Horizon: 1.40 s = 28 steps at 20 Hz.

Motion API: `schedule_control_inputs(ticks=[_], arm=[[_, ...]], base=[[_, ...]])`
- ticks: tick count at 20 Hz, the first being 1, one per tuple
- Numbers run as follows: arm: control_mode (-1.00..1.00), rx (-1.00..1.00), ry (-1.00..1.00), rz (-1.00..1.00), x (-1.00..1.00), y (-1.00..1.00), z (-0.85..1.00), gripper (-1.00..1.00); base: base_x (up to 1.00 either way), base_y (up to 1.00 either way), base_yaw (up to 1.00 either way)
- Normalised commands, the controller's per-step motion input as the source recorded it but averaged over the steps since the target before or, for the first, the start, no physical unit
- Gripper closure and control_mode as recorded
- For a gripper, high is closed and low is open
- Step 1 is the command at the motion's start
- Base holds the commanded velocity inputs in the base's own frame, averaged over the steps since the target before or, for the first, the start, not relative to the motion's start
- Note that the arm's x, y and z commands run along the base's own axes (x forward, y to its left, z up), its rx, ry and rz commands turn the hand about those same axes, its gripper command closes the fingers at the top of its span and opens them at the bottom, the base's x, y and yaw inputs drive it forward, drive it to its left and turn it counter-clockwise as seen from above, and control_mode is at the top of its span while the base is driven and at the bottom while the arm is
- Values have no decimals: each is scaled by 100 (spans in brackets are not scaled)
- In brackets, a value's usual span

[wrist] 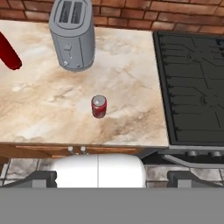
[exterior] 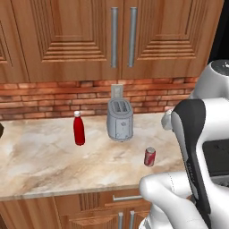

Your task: Move the drinks to the dining counter.

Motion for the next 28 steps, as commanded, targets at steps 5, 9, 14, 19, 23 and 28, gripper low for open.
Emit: schedule_control_inputs(ticks=[5, 9, 14, 19, 23, 28], arm=[[100, 0, 0, 0, 0, 0, 0, -100], [-100, 5, 0, 6, 24, 6, -17, -100], [-100, 12, 0, 9, 32, 13, -39, -100], [-100, 11, 0, 2, 12, 4, -51, -100], [-100, 1, 0, 0, 2, 0, -36, -100], [-100, 0, 0, 0, 0, 0, -28, -100]], base=[[55, 16, 11], [28, 10, 6], [0, 0, 0], [0, 0, 0], [0, 0, 0], [0, 0, 0]])
